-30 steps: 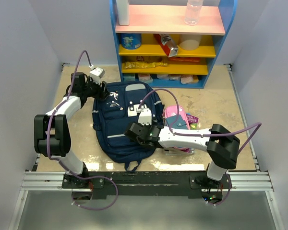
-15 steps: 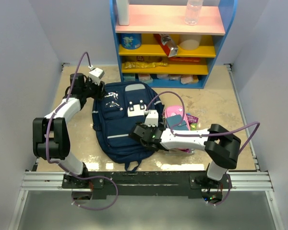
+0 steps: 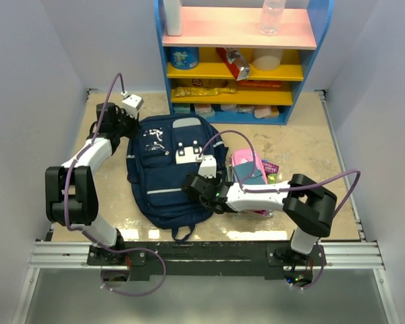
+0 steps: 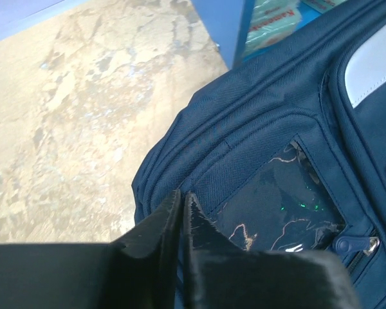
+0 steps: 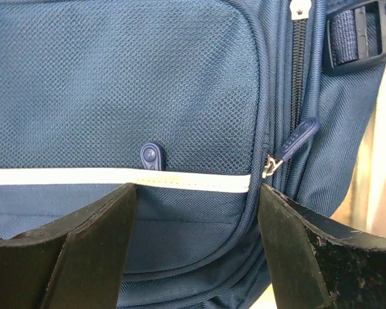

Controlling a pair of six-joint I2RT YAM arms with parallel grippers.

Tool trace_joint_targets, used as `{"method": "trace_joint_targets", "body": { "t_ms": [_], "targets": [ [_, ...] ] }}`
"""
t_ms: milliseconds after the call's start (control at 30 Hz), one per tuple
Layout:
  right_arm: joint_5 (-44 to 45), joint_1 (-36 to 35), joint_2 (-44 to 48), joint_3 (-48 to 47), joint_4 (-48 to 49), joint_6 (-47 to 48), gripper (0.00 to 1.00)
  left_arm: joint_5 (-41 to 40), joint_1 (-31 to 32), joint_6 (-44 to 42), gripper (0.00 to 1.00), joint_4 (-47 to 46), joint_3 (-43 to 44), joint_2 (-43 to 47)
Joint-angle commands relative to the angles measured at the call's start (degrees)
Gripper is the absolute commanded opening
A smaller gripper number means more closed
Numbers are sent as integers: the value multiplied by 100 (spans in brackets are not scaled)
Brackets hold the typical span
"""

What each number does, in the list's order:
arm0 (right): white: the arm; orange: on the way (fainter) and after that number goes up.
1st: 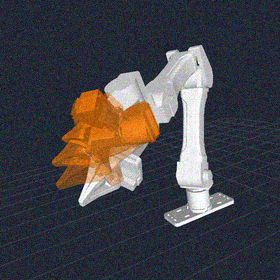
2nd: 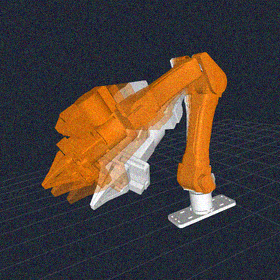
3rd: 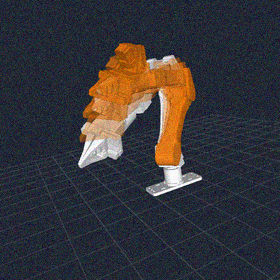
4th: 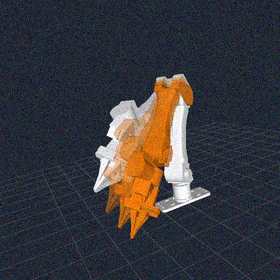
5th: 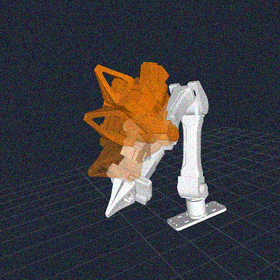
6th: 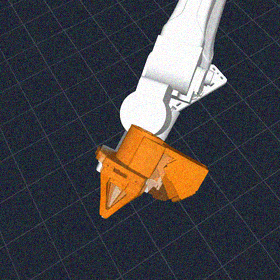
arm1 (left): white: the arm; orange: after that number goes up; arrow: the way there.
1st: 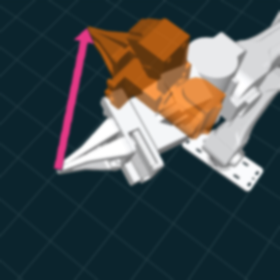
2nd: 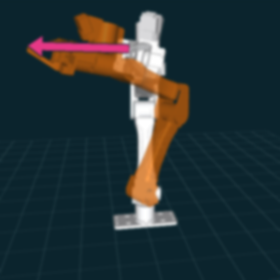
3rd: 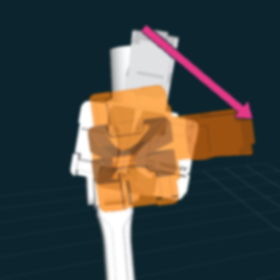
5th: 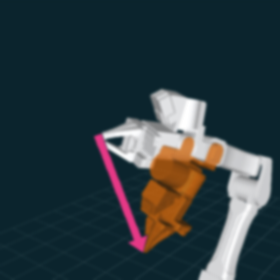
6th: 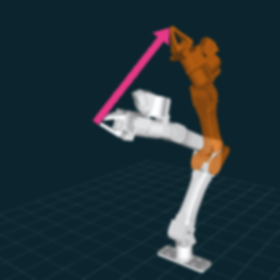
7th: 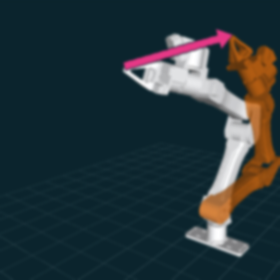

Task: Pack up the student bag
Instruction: Adjust the student bag at the center of the board.

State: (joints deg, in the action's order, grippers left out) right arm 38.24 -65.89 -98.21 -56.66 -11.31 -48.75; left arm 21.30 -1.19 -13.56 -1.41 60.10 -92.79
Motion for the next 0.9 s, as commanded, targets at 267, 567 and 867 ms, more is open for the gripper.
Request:
{"method": "trace_joint_targets", "body": {
  "t_ms": [267, 567, 867],
  "targets": [
    [-941, -293, -690, -1092, 868, 841, 76, 392, -1058, -261, 0, 323, -305, 648],
    [-590, -232, 21, -1066, 219, 527, 88, 1236, -1111, -349, 70, 1212, -131, 1624],
    [-395, 286, 56, -1049, -733, -662, 80, 1518, 63, -806, 73, 1970, -453, 1984]
  ]
}}
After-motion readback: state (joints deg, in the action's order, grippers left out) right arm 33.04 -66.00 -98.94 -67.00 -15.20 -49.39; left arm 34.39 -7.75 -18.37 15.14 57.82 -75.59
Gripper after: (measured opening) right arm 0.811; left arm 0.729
